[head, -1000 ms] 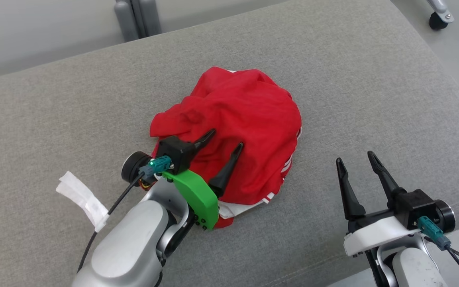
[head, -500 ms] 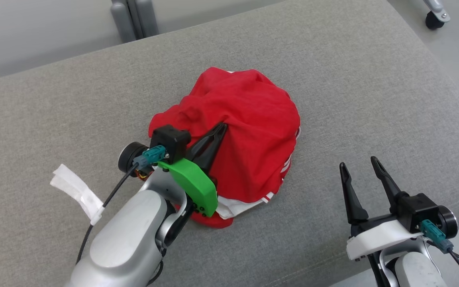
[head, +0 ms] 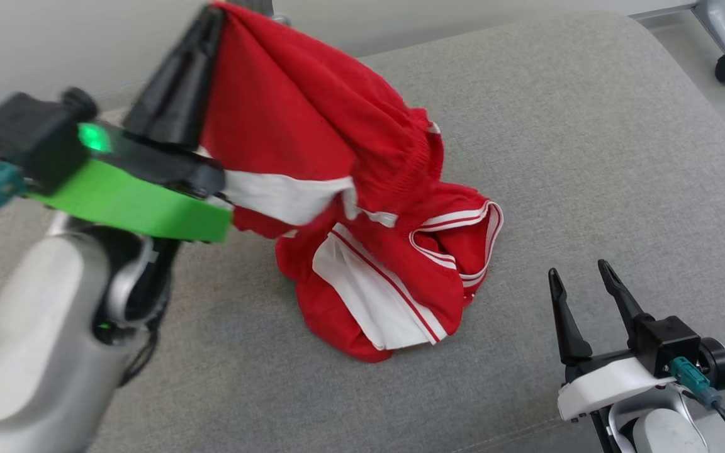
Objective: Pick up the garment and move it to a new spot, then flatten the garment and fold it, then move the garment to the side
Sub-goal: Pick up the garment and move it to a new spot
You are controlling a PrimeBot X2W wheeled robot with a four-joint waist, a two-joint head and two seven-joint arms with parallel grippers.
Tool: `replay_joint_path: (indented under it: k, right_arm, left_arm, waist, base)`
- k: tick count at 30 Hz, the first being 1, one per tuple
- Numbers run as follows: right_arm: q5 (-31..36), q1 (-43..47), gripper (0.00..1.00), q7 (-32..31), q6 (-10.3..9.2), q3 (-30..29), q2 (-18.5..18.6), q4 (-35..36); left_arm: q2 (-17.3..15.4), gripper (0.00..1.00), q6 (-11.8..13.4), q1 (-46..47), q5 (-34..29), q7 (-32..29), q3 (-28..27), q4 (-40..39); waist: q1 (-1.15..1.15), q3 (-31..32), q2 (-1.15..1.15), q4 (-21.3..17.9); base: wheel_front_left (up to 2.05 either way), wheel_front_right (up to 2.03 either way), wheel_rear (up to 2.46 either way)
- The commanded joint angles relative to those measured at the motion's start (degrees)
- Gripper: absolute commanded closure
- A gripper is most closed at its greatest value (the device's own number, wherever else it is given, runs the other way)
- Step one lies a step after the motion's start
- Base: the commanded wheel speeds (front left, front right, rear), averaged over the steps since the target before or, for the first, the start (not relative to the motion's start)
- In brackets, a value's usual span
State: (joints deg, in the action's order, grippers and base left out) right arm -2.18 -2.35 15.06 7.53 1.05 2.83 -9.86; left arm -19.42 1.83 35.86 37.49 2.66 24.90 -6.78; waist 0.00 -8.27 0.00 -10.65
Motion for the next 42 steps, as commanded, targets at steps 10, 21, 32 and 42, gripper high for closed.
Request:
replay_joint_path:
  k: [10, 21, 32, 42]
  right_arm:
    - [0.05, 2.02, 0.0, 0.18, -0.07, 0.07, 0.09, 0.26]
    - [0.22, -1.23, 0.0, 0.18, -0.07, 0.88, 0.11, 0.24]
    - [0.97, -2.7, 0.0, 0.18, -0.08, 0.95, 0.11, 0.09]
    - [0.58, -0.59, 0.0, 0.18, -0.07, 0.4, 0.1, -0.18]
  left_arm:
    - [-20.5, 1.0, 4.79, -2.37, 3.98, -8.12, -19.53, 1.46]
    - [-27.03, 1.0, 1.23, -4.91, 6.03, -7.24, -25.49, 29.4]
    - [-22.28, 0.8, -3.12, -1.19, 5.65, -2.86, -21.93, 48.96]
    - [-20.55, 0.0, -4.63, -0.06, 1.76, 6.28, -18.81, 50.94]
  waist:
    - [0.0, 0.98, 0.0, 2.49]
    - [0.0, -3.34, 0.0, 2.94]
    - [0.0, -5.35, 0.0, 2.06]
    - [0.0, -1.88, 0.0, 3.44]
  base:
    - [0.0, 0.0, 0.0]
    - [0.0, 0.0, 0.0]
    - [0.0, 0.0, 0.0]
    - [0.0, 0.0, 0.0]
